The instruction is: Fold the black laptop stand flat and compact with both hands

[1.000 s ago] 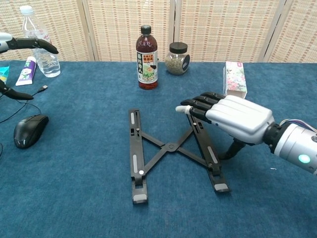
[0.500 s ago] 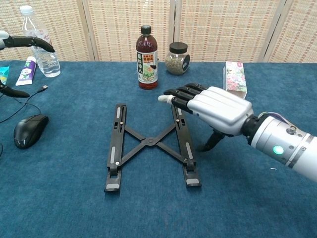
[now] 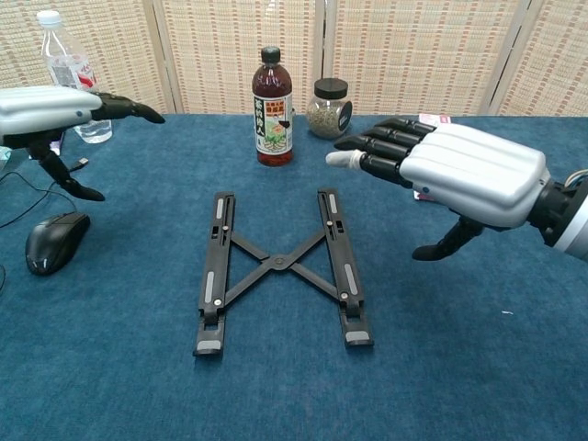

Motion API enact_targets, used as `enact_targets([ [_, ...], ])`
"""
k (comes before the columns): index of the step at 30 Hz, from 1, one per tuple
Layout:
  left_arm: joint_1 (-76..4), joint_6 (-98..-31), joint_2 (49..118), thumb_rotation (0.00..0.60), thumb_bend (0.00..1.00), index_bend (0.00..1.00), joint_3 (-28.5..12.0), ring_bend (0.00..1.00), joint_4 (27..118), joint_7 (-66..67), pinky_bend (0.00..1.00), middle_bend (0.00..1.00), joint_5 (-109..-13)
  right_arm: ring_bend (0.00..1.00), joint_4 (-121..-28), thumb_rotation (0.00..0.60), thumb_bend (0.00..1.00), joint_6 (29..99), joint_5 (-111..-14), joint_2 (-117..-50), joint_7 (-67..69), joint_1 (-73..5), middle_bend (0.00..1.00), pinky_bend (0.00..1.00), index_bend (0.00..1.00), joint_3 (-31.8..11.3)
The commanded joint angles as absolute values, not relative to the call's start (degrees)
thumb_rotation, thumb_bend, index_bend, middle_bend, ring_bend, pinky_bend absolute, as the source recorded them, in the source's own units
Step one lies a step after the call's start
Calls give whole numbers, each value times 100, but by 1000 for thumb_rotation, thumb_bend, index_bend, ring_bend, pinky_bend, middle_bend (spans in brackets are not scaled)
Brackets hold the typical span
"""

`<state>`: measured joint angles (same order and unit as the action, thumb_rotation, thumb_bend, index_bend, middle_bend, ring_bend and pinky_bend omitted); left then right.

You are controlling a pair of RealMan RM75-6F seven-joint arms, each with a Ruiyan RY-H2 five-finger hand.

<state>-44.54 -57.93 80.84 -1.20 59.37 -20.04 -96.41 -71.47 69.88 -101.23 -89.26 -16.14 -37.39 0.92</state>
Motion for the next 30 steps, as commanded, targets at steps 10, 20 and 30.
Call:
enact_targets([
  [10,-5122,-5495,9135,600,115,27,-70,0,5054,-2229,9,60,-9783,0,-7277,600,0,6661,-10102,-9210,-2341,-3780,0,0,0,104],
  [20,-5391,-5343,9644,600,115,27,-21,0,4454,-2525,9,60,-9687,0,-7248,600,0,6491,-9995,-9231,-2432,-3834,0,0,0,49],
  [30,-5416,-5301,10095,600,116,27,67,0,3903,-2853,9,60,-9553,0,-6994,600,0,6470,-9977,-9420,-2402,-3874,0,0,0,27],
])
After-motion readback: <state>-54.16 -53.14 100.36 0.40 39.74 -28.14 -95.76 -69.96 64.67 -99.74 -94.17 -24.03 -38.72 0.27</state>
